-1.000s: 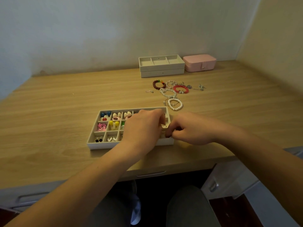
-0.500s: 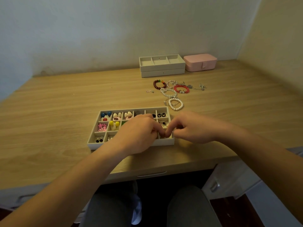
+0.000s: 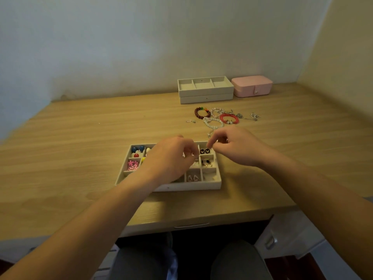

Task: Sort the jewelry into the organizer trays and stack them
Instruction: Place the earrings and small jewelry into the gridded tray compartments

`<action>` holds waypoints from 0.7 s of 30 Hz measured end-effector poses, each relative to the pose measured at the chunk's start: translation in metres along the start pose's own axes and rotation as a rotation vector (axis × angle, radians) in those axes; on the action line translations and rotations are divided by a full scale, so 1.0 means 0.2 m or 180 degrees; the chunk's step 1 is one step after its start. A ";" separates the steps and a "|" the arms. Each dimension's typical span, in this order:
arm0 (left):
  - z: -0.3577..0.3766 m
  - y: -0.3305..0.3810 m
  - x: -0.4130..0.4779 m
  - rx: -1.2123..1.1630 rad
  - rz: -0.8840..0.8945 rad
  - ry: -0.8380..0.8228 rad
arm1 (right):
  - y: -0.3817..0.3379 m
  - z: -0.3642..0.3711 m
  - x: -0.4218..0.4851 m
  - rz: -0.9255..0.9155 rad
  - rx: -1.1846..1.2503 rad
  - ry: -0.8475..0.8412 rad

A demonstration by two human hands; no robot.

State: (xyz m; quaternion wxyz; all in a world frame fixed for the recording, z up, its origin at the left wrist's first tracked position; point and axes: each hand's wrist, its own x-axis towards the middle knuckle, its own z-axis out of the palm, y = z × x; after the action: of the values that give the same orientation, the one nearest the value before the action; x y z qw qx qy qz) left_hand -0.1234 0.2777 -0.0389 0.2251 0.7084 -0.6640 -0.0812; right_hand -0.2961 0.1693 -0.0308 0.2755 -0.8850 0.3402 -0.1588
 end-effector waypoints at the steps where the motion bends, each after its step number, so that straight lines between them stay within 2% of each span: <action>1: -0.01 -0.02 0.01 0.0008 -0.0062 0.0084 | 0.01 0.01 0.03 0.0042 0.0035 0.0083; 6: -0.04 -0.11 0.13 0.0051 -0.0482 0.0447 | 0.08 0.07 0.27 0.0240 0.0036 0.0526; 11: -0.06 -0.22 0.32 -0.0344 -0.0989 0.0300 | 0.11 0.07 0.54 0.0373 0.0088 0.0839; 15: -0.07 -0.25 0.46 -0.0737 -0.1164 0.0596 | 0.10 0.11 0.72 0.0411 -0.0067 0.0675; 21: -0.06 -0.28 0.59 -0.0848 -0.1110 0.0657 | 0.10 0.21 0.89 0.0388 -0.0406 0.0408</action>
State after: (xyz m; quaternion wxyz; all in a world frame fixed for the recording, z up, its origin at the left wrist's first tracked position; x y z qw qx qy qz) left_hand -0.0547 0.1652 -0.0300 0.3658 0.7809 -0.4886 -0.1329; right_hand -0.1584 0.0498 -0.0591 0.2054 -0.8664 0.4197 -0.1760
